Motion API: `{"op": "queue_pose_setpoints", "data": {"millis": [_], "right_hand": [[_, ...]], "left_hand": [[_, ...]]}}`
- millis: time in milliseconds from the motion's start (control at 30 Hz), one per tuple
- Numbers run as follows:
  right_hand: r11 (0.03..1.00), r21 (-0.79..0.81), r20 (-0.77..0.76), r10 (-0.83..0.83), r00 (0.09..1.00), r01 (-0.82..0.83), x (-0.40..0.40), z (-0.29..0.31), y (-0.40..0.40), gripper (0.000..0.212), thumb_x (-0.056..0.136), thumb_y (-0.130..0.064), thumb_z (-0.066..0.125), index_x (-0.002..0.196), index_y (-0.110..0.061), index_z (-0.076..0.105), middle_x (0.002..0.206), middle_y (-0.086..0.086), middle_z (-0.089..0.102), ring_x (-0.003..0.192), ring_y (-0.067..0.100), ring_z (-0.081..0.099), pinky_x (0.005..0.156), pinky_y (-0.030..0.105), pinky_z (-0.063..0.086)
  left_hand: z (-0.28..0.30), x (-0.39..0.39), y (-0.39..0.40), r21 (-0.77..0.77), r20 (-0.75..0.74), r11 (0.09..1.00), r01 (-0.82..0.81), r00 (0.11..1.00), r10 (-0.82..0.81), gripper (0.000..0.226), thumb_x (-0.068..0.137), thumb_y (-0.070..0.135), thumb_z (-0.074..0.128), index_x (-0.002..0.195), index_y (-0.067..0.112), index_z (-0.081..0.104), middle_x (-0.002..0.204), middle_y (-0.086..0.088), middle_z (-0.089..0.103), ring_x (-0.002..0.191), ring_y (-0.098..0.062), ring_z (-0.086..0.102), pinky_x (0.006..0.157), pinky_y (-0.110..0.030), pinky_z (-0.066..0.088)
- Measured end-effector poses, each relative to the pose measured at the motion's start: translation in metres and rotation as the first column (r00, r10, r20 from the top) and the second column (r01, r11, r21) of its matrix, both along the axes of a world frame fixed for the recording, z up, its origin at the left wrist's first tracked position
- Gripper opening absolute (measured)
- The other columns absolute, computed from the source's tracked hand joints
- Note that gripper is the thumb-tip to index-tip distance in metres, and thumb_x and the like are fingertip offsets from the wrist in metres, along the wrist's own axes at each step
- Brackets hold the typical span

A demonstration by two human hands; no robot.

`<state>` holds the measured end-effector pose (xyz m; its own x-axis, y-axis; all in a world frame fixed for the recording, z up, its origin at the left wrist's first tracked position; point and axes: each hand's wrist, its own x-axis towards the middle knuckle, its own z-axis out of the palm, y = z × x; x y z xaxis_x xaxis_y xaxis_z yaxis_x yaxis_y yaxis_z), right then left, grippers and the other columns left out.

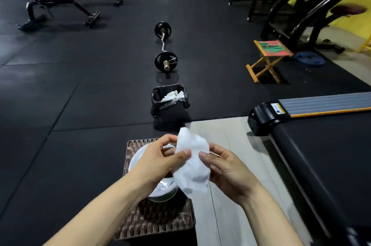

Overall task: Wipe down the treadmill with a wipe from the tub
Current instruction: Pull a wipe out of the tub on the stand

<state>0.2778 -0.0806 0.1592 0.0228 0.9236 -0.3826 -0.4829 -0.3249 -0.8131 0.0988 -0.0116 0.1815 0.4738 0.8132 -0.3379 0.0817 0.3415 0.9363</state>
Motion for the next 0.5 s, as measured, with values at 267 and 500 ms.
{"op": "queue_pose_setpoints", "data": {"millis": [267, 500], "right_hand": [[0.973, -0.002, 0.062, -0.231, 0.971, 0.232, -0.021, 0.2, -0.047, 0.031, 0.094, 0.01, 0.052, 0.083, -0.01, 0.072, 0.088, 0.015, 0.067, 0.074, 0.018, 0.067, 0.064, 0.027, 0.056], [0.935, -0.025, 0.189, -0.343, 0.92, 0.354, -0.043, 0.365, -0.106, 0.011, 0.095, -0.007, 0.059, 0.092, -0.004, 0.069, 0.075, 0.004, 0.062, 0.068, 0.013, 0.062, 0.07, 0.034, 0.054]], "left_hand": [[0.192, -0.017, -0.021, 0.05, -0.014, 0.991, 0.124, 0.992, -0.124, 0.019, 0.091, -0.014, 0.06, 0.09, 0.003, 0.067, 0.084, -0.015, 0.07, 0.067, -0.02, 0.064, 0.057, -0.023, 0.051], [0.351, -0.034, -0.045, 0.325, -0.168, 0.847, 0.421, 0.907, -0.387, 0.027, 0.085, -0.005, 0.053, 0.079, 0.017, 0.068, 0.09, -0.025, 0.065, 0.066, -0.026, 0.05, 0.063, -0.033, 0.041]]}}
